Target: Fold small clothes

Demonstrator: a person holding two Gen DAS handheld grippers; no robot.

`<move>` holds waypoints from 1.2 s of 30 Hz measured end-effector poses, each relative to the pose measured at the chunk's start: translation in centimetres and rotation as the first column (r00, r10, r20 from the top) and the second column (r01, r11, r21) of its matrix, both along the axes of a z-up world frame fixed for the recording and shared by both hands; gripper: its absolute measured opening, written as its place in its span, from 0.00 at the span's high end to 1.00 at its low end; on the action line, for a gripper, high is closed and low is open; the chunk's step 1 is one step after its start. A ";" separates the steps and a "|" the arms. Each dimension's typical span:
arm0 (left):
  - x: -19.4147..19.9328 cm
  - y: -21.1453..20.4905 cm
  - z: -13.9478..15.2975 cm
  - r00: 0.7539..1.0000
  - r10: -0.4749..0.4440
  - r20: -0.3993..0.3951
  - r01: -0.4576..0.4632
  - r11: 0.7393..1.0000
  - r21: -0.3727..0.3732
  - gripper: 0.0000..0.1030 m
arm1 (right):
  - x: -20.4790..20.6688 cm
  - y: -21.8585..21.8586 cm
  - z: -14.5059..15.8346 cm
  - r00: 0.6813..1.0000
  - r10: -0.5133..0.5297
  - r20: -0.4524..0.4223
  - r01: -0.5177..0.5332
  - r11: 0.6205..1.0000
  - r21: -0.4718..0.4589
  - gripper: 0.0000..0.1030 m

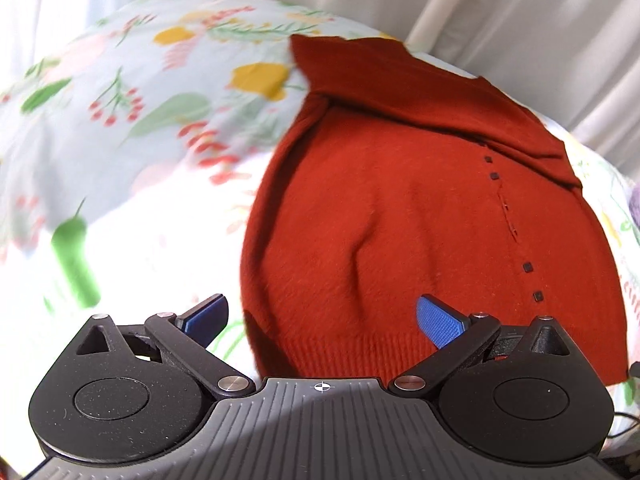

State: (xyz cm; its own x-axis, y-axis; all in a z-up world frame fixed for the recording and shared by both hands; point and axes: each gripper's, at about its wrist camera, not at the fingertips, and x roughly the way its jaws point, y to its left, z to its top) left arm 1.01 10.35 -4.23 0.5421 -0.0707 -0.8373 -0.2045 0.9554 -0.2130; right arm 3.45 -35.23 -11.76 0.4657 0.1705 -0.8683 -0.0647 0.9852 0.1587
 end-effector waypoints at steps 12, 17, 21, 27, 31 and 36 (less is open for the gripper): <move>-2.9 3.3 -1.3 0.993 0.079 -0.089 -0.099 0.962 -0.254 0.36 | 1.7 -3.4 -2.5 0.991 -0.044 -0.129 0.091 0.920 0.382 0.68; -3.2 3.0 -1.6 0.994 0.052 -0.101 -0.078 0.958 -0.275 0.47 | 1.7 -3.8 -2.6 0.987 -0.045 -0.152 0.104 0.907 0.408 0.73; -3.1 2.5 -1.8 0.993 0.014 -0.115 -0.043 0.965 -0.259 0.62 | 1.7 -4.3 -3.0 0.984 -0.054 -0.171 0.123 0.897 0.425 0.88; -3.1 2.9 -2.3 0.989 0.014 -0.144 -0.052 0.964 -0.260 0.89 | 1.8 -4.9 -3.3 0.982 -0.065 -0.175 0.135 0.898 0.420 0.97; -3.2 3.0 -1.7 0.992 0.017 -0.126 -0.051 0.962 -0.269 0.91 | 1.8 -4.8 -3.2 0.983 -0.065 -0.170 0.133 0.894 0.427 0.97; -2.9 3.7 0.2 0.997 0.049 -0.057 -0.065 0.947 -0.316 0.92 | 2.1 -5.6 -2.6 0.985 -0.081 -0.154 0.149 0.847 0.510 0.98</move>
